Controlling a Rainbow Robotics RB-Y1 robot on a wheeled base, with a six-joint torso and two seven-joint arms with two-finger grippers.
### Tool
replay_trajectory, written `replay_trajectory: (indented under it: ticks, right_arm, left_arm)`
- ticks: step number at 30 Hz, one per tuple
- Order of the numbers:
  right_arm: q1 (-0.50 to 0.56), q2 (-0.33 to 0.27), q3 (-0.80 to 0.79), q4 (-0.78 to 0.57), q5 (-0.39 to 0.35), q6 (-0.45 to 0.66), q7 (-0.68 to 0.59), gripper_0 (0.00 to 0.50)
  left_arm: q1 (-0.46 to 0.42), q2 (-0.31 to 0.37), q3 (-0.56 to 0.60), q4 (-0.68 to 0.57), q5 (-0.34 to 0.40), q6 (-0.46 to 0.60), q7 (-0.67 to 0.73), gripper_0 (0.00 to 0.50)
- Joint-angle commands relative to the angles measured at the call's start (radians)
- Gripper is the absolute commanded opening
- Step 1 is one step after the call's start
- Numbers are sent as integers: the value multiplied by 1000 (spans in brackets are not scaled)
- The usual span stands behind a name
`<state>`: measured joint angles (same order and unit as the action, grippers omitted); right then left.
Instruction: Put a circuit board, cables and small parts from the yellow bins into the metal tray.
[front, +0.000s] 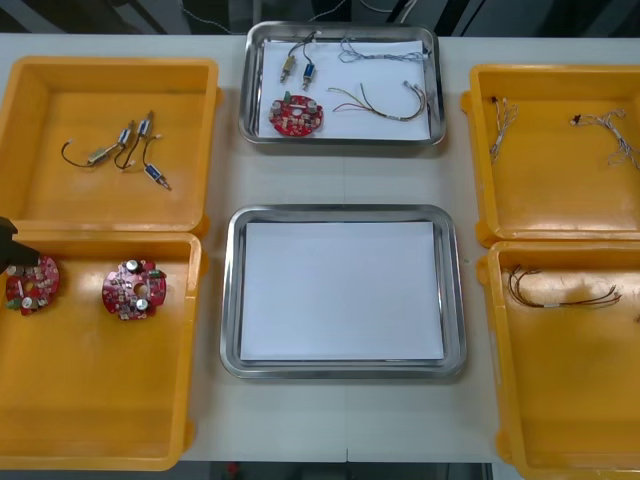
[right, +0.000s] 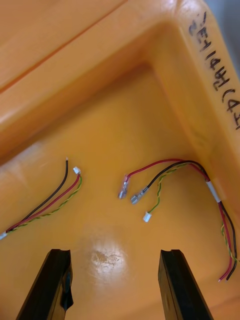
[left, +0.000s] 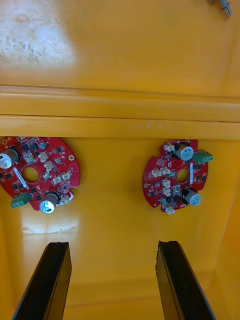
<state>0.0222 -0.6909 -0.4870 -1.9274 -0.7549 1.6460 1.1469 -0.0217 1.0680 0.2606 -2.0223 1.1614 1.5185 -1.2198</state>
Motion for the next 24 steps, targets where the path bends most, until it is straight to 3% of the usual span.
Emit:
replay_trajectory:
  ticks: [1,16,24]
  right_arm:
    - [15,-27,-2,34,22,-40,-30,500]
    - [-4,-27,51,165,57,-149,-53,500]
    - [-10,-27,128,165,88,-216,-171,500]
  left_arm:
    - [54,69,34,27,27,-46,-133,500]
    - [120,79,31,74,60,-141,-182,500]
    - [135,82,-4,119,72,-213,-210,500]
